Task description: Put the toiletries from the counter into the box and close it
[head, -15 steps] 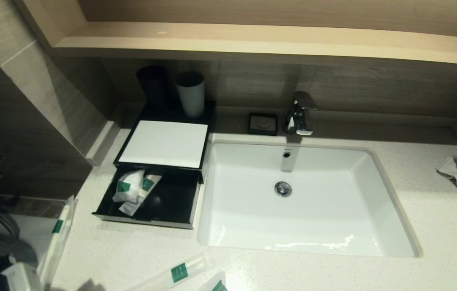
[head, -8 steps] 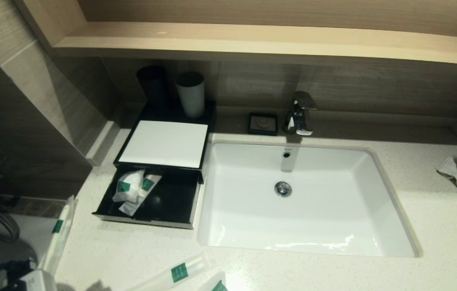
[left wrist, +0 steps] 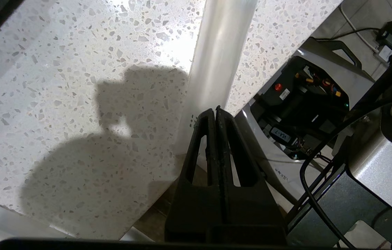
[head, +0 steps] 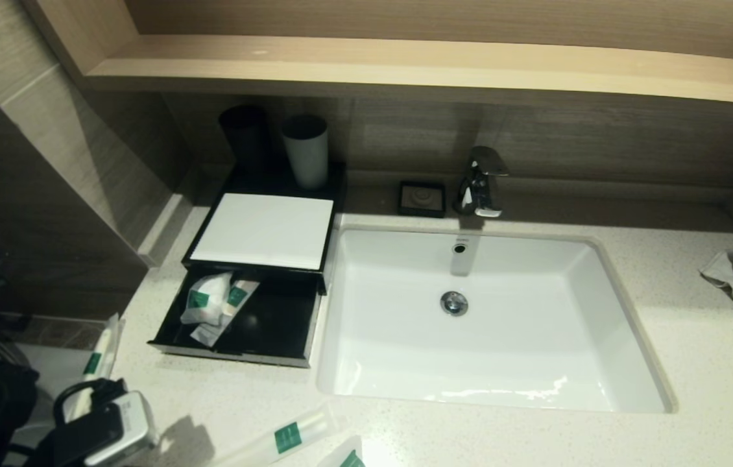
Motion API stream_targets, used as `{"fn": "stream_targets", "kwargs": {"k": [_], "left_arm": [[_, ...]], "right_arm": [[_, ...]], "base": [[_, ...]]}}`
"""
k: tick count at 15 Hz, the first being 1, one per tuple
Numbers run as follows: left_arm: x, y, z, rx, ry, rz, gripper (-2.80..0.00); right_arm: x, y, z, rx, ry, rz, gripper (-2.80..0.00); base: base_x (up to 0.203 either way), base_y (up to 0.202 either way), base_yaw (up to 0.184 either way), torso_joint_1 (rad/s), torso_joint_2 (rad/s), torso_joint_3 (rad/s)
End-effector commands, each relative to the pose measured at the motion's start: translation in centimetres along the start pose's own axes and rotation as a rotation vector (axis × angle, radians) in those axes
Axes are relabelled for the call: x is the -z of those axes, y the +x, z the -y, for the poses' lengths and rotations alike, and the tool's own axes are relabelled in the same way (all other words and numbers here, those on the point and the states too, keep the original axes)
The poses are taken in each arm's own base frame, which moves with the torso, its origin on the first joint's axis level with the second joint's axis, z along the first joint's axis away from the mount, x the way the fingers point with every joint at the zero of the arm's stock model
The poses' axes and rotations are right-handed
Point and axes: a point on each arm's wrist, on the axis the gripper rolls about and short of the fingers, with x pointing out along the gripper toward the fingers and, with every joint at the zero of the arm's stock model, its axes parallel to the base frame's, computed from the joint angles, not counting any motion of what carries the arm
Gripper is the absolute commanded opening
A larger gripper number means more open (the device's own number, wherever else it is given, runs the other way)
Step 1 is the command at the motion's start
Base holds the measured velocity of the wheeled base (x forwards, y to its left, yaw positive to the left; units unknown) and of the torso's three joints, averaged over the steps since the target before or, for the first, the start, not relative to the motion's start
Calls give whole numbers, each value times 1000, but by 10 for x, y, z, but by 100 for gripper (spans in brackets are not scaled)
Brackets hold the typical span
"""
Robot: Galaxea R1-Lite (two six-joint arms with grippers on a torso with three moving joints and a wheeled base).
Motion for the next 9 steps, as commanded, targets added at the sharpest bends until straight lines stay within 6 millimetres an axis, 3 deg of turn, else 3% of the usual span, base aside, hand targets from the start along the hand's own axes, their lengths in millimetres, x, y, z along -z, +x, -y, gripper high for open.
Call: {"fn": "stream_targets", "kwargs": {"k": [1, 7, 8, 9], "left_arm": [[-2, 13, -7, 34, -14, -45, -280], [-4, 15, -9, 30, -5, -35, -280], [-3, 15, -9, 31, -3, -37, 0], [-3, 15, -9, 31, -2, -38, 0]], "right_arm": [[0, 0, 0, 0, 0, 0, -280], [0, 0, 0, 0, 0, 0, -280], [0, 0, 0, 0, 0, 0, -280], [0, 0, 0, 0, 0, 0, -280]], "base": [[0, 0, 0, 0, 0, 0], [0, 0, 0, 0, 0, 0], [0, 0, 0, 0, 0, 0], [0, 0, 0, 0, 0, 0]]}}
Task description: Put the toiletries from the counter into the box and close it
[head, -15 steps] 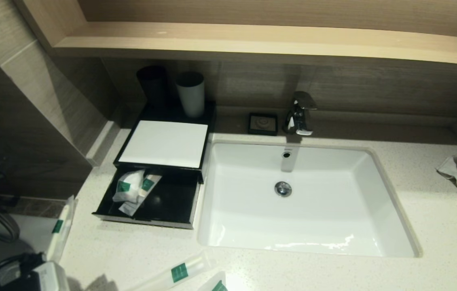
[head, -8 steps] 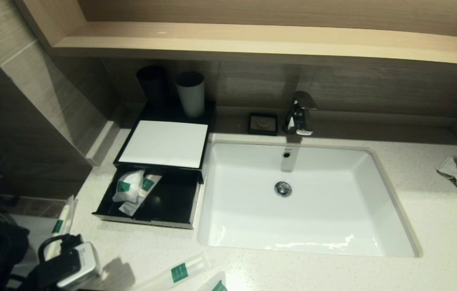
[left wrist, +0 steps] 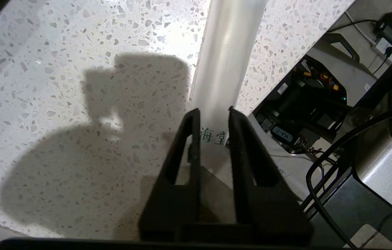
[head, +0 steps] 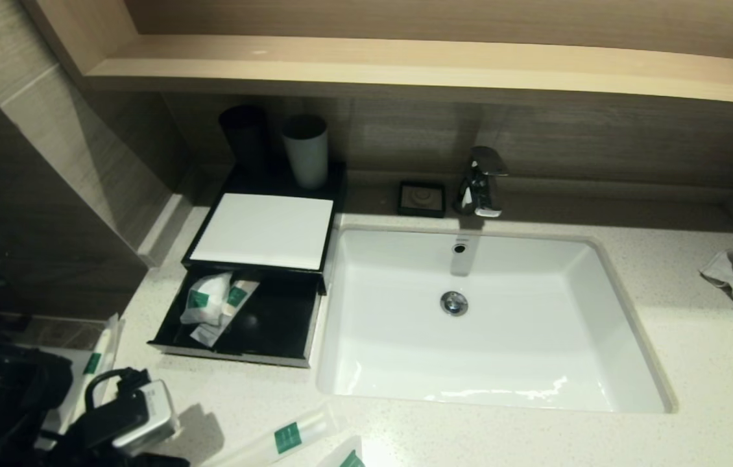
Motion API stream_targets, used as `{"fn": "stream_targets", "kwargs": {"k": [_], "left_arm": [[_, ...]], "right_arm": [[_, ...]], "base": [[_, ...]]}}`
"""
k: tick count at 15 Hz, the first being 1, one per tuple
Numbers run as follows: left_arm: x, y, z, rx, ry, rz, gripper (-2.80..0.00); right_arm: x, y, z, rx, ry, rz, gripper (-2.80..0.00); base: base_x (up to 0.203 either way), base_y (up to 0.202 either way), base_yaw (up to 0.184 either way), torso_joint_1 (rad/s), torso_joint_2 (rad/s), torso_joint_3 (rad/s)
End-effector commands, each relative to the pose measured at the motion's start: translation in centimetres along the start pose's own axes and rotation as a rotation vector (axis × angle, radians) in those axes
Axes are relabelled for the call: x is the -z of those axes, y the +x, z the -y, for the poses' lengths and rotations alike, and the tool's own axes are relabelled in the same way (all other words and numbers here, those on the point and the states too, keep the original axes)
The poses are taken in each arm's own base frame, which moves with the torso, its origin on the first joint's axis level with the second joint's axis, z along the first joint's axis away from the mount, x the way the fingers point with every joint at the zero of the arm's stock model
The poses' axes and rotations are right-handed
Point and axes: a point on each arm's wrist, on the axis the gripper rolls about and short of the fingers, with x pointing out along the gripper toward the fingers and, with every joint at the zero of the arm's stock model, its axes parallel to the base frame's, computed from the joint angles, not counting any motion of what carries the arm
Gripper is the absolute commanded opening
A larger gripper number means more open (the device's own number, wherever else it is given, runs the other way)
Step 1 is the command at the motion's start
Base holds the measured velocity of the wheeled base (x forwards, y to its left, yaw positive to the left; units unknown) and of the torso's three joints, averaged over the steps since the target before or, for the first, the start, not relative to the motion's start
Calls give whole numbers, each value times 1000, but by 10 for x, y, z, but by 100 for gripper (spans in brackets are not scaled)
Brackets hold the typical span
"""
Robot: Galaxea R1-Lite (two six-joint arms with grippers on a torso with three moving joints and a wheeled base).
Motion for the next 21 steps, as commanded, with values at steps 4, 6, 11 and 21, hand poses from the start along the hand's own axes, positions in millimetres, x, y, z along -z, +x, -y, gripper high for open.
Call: {"fn": "stream_targets", "kwargs": {"k": [4, 6, 11, 21], "left_arm": [[1, 1, 0, 8, 12, -7, 0], [3, 2, 1, 12, 11, -14, 0], [6, 6, 2, 29, 32, -41, 0], [5, 9, 2, 31, 49, -54, 0]], "right_arm": [[0, 0, 0, -1, 0, 0, -280], [0, 0, 0, -1, 0, 0, -280], [0, 0, 0, -1, 0, 0, -280], [0, 0, 0, -1, 0, 0, -280]], "base": [[0, 0, 0, 0, 0, 0], [0, 0, 0, 0, 0, 0], [0, 0, 0, 0, 0, 0], [0, 0, 0, 0, 0, 0]]}}
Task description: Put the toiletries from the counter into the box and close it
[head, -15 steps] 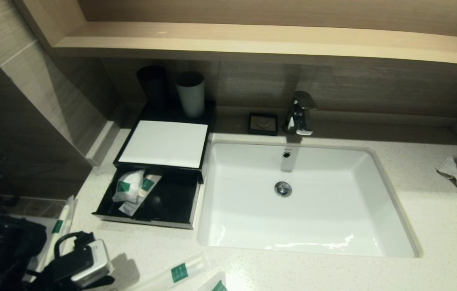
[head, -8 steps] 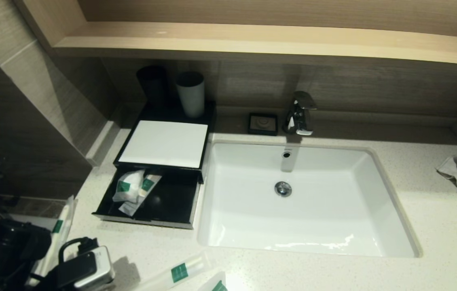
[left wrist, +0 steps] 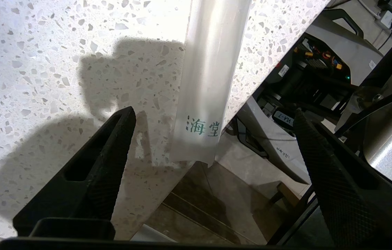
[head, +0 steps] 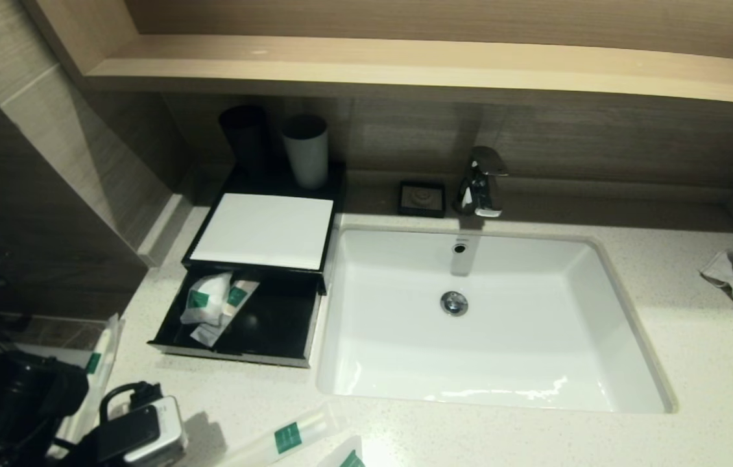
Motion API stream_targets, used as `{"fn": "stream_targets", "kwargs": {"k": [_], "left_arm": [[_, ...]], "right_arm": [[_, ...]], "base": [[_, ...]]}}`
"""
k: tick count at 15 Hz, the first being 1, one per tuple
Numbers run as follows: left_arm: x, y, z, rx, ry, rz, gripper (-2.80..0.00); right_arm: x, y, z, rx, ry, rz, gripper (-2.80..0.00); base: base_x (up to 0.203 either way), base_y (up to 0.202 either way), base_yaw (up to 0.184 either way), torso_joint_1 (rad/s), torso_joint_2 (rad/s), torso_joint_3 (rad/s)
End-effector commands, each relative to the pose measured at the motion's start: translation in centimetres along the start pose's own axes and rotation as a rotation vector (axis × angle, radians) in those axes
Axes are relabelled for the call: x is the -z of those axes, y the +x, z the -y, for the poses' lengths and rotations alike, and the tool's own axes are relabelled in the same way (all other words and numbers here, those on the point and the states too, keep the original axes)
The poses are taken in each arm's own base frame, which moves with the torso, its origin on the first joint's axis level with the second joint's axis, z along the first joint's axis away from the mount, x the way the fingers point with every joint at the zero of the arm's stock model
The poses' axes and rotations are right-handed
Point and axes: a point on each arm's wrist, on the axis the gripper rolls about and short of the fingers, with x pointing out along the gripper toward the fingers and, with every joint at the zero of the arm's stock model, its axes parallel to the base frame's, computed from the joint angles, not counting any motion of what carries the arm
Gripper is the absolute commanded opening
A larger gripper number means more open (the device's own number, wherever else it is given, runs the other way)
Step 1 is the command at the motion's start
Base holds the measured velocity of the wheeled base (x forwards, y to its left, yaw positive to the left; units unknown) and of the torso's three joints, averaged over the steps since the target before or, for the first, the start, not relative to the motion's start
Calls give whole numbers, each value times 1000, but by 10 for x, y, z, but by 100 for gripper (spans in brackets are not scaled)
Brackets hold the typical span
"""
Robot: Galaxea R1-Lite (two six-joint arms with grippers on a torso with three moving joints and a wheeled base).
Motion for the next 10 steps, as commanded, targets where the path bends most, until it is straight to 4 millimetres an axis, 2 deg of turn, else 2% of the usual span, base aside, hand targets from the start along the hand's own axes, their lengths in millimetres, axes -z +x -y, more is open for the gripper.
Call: {"fn": "stream_targets", "kwargs": {"k": [1, 10], "left_arm": [[0, 0, 0, 3, 3, 0, 0], [-7, -3, -5, -51, 59, -9, 0]], "right_arm": [[0, 0, 0, 1, 0, 0, -280], [0, 0, 0, 0, 0, 0, -280]], "base": [[0, 0, 0, 0, 0, 0], [0, 0, 0, 0, 0, 0]]}}
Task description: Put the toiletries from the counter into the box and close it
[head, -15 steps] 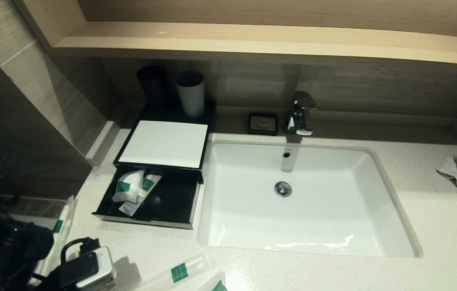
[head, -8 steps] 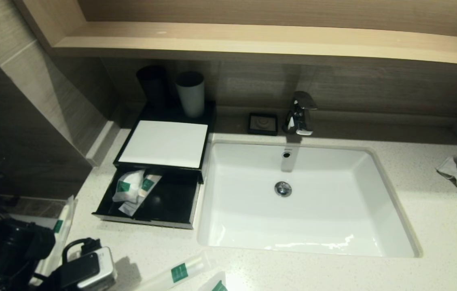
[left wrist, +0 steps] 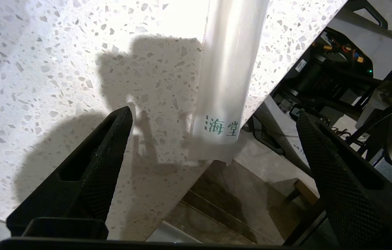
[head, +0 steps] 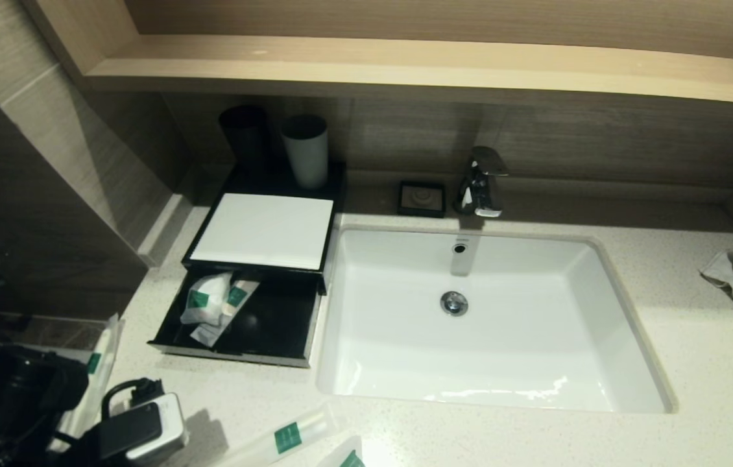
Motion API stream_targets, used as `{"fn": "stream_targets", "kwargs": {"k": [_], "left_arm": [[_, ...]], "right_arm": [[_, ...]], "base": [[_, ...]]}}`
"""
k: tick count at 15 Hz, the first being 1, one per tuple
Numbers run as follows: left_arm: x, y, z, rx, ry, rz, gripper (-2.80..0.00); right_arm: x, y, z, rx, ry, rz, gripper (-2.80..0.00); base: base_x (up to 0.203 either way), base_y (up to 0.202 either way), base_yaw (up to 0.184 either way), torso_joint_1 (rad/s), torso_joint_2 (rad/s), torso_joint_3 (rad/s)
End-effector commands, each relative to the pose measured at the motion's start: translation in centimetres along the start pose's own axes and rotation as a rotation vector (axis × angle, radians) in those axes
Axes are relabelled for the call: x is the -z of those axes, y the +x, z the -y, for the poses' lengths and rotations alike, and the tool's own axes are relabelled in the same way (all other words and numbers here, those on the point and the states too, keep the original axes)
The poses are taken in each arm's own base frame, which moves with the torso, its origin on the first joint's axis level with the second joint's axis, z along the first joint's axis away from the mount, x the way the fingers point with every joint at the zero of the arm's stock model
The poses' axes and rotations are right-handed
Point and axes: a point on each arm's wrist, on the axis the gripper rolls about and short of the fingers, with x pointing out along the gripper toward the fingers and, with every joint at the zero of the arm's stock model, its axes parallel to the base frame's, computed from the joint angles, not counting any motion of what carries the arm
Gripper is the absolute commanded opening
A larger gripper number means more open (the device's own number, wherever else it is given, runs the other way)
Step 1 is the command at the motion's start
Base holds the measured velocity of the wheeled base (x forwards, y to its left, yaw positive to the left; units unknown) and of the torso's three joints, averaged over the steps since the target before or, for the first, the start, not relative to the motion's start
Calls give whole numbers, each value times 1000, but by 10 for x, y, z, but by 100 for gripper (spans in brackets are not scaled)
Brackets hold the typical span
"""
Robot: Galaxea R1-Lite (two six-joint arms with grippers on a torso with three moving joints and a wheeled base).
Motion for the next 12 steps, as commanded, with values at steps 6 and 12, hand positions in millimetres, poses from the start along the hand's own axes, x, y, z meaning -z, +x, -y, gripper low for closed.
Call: {"fn": "stream_targets", "kwargs": {"k": [6, 12], "left_arm": [[-11, -7, -10, -25, 98, -90, 0], [-10, -7, -10, -50, 143, -120, 0]], "right_arm": [[0, 0, 0, -1, 0, 0, -280], [0, 0, 0, -1, 0, 0, -280]], "base": [[0, 0, 0, 0, 0, 0], [0, 0, 0, 0, 0, 0]]}}
